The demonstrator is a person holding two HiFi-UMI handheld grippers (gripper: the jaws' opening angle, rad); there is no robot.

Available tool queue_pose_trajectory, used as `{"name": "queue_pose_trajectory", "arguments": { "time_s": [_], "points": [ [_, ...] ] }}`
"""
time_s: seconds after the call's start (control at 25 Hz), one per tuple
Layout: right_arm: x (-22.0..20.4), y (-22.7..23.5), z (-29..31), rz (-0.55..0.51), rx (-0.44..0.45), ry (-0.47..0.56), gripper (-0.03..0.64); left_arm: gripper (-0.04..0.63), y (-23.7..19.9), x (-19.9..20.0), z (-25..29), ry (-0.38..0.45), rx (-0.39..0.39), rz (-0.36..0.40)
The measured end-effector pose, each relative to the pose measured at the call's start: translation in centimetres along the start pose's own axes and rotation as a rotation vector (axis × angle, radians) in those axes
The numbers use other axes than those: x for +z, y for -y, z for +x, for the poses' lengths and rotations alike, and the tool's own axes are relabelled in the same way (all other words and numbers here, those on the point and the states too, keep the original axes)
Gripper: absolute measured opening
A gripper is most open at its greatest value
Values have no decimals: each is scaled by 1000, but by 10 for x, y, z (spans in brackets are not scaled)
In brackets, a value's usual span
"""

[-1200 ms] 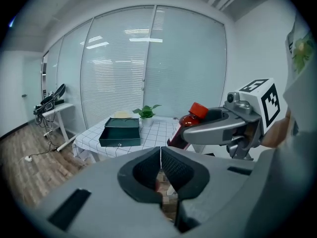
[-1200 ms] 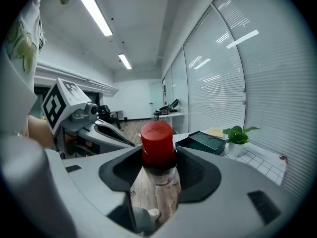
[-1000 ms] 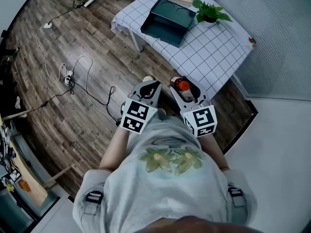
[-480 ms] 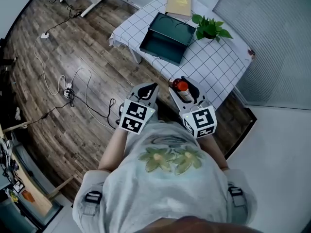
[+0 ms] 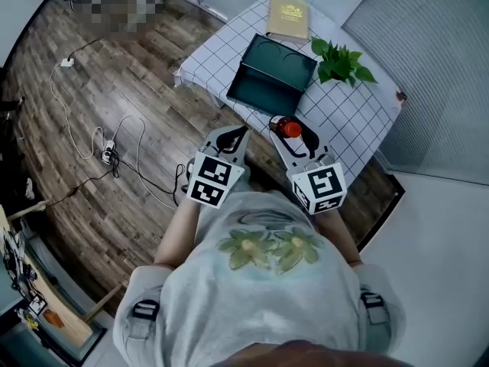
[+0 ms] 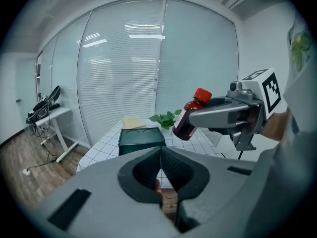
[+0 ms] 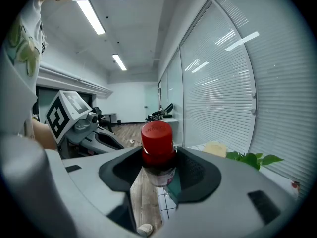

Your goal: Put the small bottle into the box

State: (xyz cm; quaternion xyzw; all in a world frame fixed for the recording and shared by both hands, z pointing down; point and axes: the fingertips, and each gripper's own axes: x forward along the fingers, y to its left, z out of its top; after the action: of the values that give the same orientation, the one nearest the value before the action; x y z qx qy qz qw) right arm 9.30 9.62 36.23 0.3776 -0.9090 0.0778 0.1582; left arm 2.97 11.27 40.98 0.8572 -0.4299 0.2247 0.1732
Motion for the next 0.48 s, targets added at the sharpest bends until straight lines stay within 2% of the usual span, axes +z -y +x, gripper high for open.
{"name": "queue_pose_trajectory", "arguments": {
  "time_s": [0.48],
  "points": [
    [17,21,56,-4,-18,-11,216,12,-55,20,26,15,-21,-10]
  ]
}}
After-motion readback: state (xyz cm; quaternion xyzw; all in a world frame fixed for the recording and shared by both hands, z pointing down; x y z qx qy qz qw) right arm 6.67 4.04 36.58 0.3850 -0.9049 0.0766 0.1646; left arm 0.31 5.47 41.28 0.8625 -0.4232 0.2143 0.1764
